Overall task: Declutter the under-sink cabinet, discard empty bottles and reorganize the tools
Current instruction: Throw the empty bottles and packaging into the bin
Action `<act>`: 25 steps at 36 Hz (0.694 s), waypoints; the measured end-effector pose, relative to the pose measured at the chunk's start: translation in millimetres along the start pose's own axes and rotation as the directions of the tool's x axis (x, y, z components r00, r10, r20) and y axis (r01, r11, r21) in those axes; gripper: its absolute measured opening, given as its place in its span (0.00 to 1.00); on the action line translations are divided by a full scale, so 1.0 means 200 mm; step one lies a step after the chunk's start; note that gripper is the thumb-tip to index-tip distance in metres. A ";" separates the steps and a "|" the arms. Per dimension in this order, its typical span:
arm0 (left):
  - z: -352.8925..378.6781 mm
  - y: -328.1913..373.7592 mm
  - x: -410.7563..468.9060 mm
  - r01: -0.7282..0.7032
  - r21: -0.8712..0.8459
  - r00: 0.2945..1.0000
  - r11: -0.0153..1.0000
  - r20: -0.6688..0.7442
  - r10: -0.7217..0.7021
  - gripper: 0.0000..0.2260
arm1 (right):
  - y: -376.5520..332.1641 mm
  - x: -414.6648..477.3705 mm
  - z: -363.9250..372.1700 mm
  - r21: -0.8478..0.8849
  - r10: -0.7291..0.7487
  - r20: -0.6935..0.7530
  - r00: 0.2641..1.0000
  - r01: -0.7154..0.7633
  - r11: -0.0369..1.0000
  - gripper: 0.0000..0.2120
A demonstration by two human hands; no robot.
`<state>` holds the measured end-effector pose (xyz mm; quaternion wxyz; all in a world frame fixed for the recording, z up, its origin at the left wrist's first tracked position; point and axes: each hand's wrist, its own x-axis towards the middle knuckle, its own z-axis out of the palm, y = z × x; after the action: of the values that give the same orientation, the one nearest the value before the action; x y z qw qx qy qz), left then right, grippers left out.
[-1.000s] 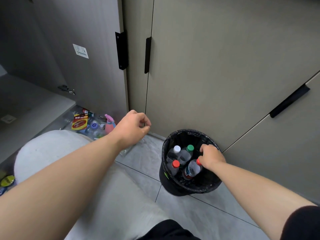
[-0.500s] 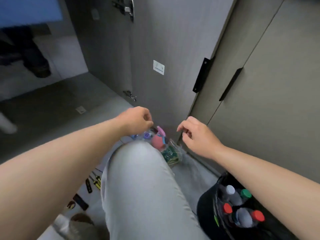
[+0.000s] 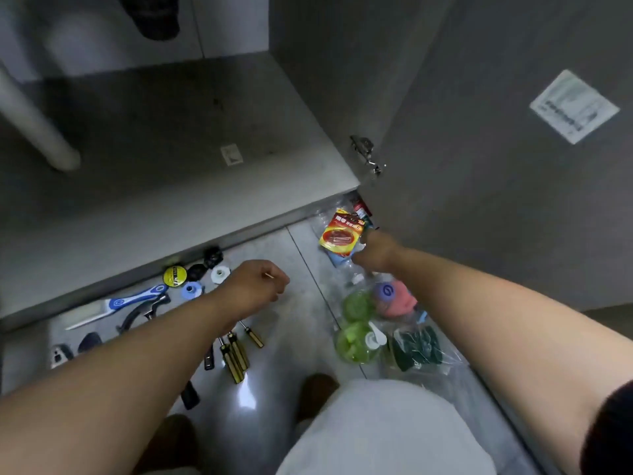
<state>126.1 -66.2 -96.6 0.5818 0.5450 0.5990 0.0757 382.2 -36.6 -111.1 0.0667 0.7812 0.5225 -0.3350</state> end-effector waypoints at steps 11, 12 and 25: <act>0.02 -0.24 0.29 0.172 -0.311 0.984 0.935 0.021 -0.174 0.08 | -0.16 0.57 0.34 0.105 0.372 -0.067 0.926 -0.365 0.925 0.58; 0.02 -0.25 0.31 0.180 -0.319 0.983 0.931 0.028 -0.181 0.08 | -0.17 0.58 0.38 0.141 0.376 -0.096 0.922 -0.362 0.922 0.60; 0.06 -0.18 0.39 0.195 -0.497 0.979 0.846 0.040 -0.202 0.11 | -0.26 0.27 0.60 0.157 0.059 -0.371 0.927 0.000 0.988 0.41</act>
<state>135.2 -29.7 -174.0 0.7031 0.3110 0.6162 0.1710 295.9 -25.4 -222.7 -0.0898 0.8413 0.4865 -0.2179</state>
